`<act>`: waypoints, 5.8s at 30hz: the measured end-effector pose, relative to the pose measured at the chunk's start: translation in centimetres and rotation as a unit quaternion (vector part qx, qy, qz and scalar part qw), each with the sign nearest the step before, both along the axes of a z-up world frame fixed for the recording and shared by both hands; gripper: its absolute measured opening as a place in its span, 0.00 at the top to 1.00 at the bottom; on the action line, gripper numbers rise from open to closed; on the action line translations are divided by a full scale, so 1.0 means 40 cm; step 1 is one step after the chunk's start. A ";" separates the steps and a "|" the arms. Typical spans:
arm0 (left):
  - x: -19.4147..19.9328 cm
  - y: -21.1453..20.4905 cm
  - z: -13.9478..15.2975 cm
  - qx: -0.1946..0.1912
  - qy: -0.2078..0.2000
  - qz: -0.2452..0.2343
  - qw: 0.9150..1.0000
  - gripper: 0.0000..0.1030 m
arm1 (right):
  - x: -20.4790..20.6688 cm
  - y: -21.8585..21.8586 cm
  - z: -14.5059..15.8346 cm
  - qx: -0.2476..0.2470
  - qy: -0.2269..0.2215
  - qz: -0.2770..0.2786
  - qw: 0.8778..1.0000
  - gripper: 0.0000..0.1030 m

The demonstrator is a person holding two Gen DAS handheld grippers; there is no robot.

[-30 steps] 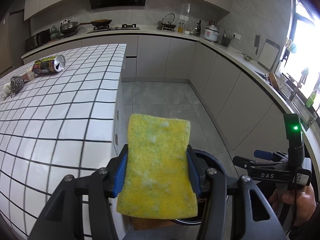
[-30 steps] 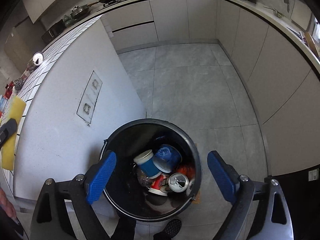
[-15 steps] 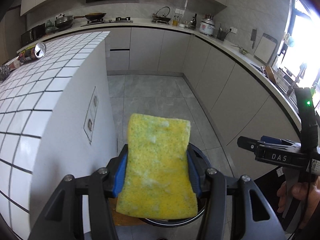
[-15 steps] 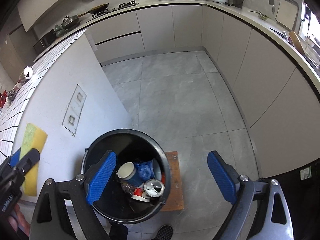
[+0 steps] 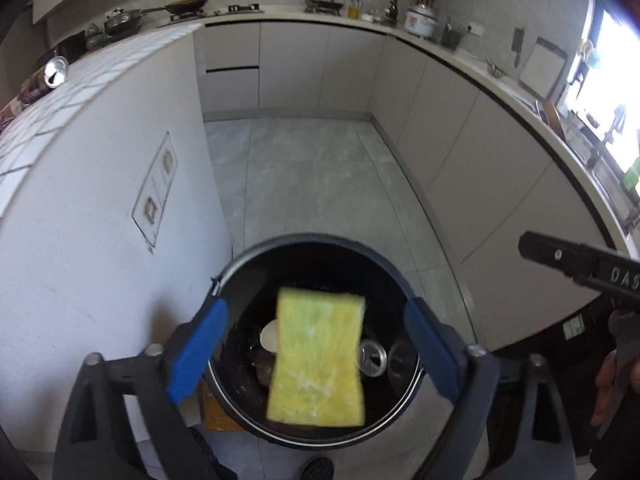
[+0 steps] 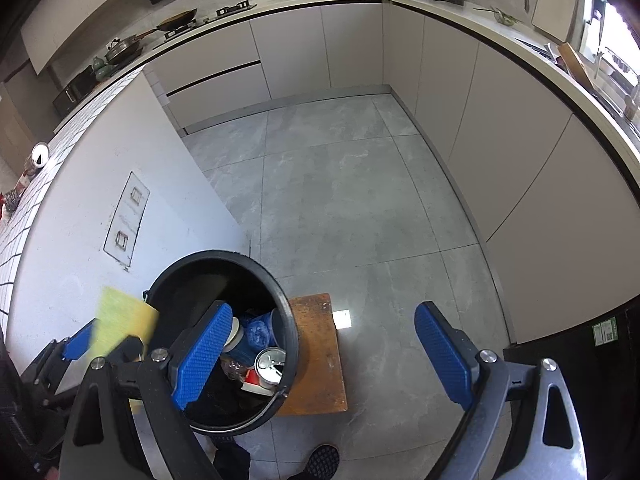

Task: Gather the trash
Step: 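Open the right tool to drop the bowl while the left tool drops the sponge, then move the left tool to the steel wool while the right tool approaches the spray can, then grasp the steel wool with the left tool while the right tool grasps the yellow spray can, then lift the steel wool and spray can and carry both over the bin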

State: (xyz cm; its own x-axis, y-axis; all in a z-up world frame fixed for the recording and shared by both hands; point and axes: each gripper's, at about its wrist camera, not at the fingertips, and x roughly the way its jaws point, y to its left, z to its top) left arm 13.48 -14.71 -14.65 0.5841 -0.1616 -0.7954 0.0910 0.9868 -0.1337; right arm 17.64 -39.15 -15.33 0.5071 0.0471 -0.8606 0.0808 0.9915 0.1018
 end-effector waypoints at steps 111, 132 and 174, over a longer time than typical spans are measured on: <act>0.348 1.316 0.167 -0.014 -0.046 0.144 0.988 0.47 | 0.695 1.499 0.178 0.003 -0.059 0.303 0.951 0.07; 0.349 1.343 0.162 -0.017 -0.044 0.145 0.988 0.47 | 0.657 1.625 0.159 0.018 -0.020 0.348 0.937 0.17; 0.192 1.139 0.196 0.004 -0.060 0.123 0.991 0.48 | 0.372 1.373 0.164 0.000 0.003 0.336 0.942 0.47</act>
State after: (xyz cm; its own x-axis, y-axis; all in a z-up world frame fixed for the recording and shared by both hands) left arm 21.14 30.83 -6.81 0.6954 0.0030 -0.7186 -0.1374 0.9821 -0.1289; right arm 32.53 15.78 -8.75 0.3575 0.3564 -0.8633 -0.5650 0.8185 0.1039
